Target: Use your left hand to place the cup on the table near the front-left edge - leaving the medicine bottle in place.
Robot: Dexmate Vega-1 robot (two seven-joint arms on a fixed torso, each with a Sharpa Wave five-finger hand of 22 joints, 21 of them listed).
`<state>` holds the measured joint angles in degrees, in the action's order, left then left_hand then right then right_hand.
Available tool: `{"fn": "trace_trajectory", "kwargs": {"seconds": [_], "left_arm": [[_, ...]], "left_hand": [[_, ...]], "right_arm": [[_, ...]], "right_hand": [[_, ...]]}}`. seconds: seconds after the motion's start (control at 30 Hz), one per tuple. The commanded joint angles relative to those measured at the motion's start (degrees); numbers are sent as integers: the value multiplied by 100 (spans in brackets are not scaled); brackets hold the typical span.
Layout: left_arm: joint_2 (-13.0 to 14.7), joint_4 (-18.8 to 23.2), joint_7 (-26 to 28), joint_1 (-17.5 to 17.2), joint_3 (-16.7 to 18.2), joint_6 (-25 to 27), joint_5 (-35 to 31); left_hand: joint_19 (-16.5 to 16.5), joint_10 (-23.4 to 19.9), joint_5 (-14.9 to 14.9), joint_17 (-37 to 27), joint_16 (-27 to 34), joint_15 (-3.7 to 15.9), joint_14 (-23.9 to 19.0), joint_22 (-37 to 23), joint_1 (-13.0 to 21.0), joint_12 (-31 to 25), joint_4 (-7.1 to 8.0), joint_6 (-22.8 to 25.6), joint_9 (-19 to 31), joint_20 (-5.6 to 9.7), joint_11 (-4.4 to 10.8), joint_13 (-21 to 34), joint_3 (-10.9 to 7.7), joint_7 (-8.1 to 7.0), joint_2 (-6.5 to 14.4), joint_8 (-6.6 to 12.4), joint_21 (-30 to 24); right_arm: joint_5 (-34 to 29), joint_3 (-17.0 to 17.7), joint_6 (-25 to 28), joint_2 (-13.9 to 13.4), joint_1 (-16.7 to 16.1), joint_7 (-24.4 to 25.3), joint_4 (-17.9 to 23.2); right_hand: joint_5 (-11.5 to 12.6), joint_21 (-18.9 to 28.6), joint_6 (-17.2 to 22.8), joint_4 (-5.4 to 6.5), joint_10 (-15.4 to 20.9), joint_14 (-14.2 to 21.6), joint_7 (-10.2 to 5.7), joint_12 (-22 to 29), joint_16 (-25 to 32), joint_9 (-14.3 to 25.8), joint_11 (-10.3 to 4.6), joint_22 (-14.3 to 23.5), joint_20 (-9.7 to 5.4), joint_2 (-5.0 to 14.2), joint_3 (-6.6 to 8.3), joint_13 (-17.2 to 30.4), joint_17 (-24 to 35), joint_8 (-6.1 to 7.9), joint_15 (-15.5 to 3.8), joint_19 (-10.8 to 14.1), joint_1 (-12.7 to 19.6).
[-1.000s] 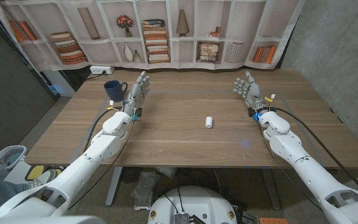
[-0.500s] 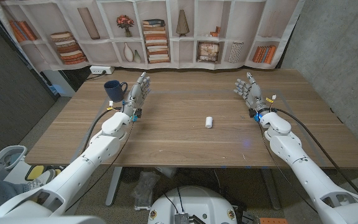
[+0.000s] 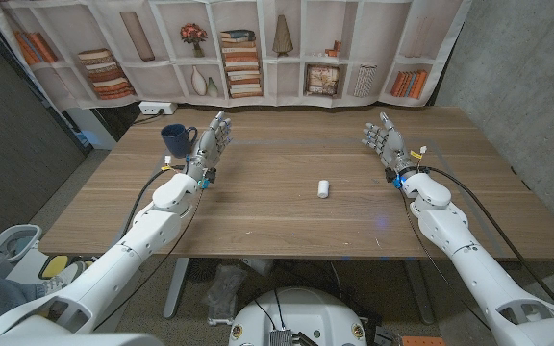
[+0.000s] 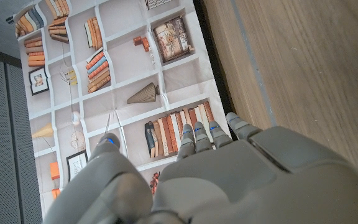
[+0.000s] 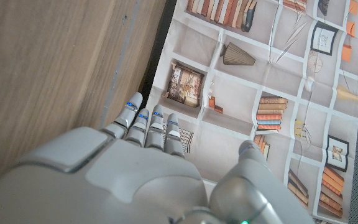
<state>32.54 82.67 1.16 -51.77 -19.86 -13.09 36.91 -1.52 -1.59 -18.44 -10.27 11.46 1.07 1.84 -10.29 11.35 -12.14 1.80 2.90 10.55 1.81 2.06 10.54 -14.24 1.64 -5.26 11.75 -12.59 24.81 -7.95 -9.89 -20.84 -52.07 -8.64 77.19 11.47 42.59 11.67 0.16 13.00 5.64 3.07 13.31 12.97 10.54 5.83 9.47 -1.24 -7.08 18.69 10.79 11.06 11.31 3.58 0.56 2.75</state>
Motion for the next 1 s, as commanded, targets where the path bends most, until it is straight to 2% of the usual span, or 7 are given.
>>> {"fn": "trace_trajectory", "kwargs": {"seconds": [0.03, 0.1, 0.23, 0.47, 1.0], "left_arm": [[160, 228, 43, -149, 110, -33, -8], [187, 261, 36, -181, 129, -67, -14], [219, 297, 34, -244, 158, -149, -36], [253, 304, 6, -318, 215, -235, -7], [434, 615, 147, -619, 419, -334, -3]], "left_hand": [[34, -68, -34, -27, 25, -6, -26, -7, 87, -49, -36, 60, 6, 290, 19, 20, -1, -3, 2, 48, -11], [34, -78, -35, -28, 21, -7, -30, -8, 100, -49, -41, 66, 6, 287, 55, 20, -3, -3, 10, 46, -8], [34, -88, -37, -29, 18, -1, -46, -9, 122, -45, -49, 81, 7, 283, 10, 21, -5, 2, 23, 46, -1], [37, -92, -38, -29, 17, -7, -62, -10, 140, -41, -56, 93, 7, 279, 10, 22, -7, 3, 33, 46, 1], [41, -125, -37, -31, 8, -8, -93, -13, 197, -36, -80, 105, 8, 261, 11, 23, -11, -7, 60, 36, 13]], "right_arm": [[-137, 4, 42, 33, -70, 161, 117], [-145, -1, 38, 39, -75, 176, 127], [-169, -19, 60, 38, -75, 211, 173], [-196, -34, 108, 27, -99, 282, 256], [-170, -25, 164, -51, -196, 345, 447]], "right_hand": [[39, -17, 21, -16, 1, 21, -24, -10, -17, 31, -15, 27, -25, 16, 13, 23, 18, 12, -21, 23, 17], [40, -20, 22, -17, 3, 21, -25, -9, -18, 31, -15, 27, -28, 19, 13, 23, 17, 12, -23, 26, 19], [41, -34, 25, -18, 11, 28, -23, -7, -19, 31, -12, 27, -36, 30, 14, 23, 17, 13, -28, 33, 25], [42, -54, 35, -22, 18, 36, -24, -5, -22, 31, -16, 28, -37, 36, 11, 23, 16, 15, -42, 42, 32], [42, -99, 46, -26, 33, 43, -24, -2, -32, 31, -20, 29, -39, 49, 1, 23, 15, 16, -41, 63, 40]]}}
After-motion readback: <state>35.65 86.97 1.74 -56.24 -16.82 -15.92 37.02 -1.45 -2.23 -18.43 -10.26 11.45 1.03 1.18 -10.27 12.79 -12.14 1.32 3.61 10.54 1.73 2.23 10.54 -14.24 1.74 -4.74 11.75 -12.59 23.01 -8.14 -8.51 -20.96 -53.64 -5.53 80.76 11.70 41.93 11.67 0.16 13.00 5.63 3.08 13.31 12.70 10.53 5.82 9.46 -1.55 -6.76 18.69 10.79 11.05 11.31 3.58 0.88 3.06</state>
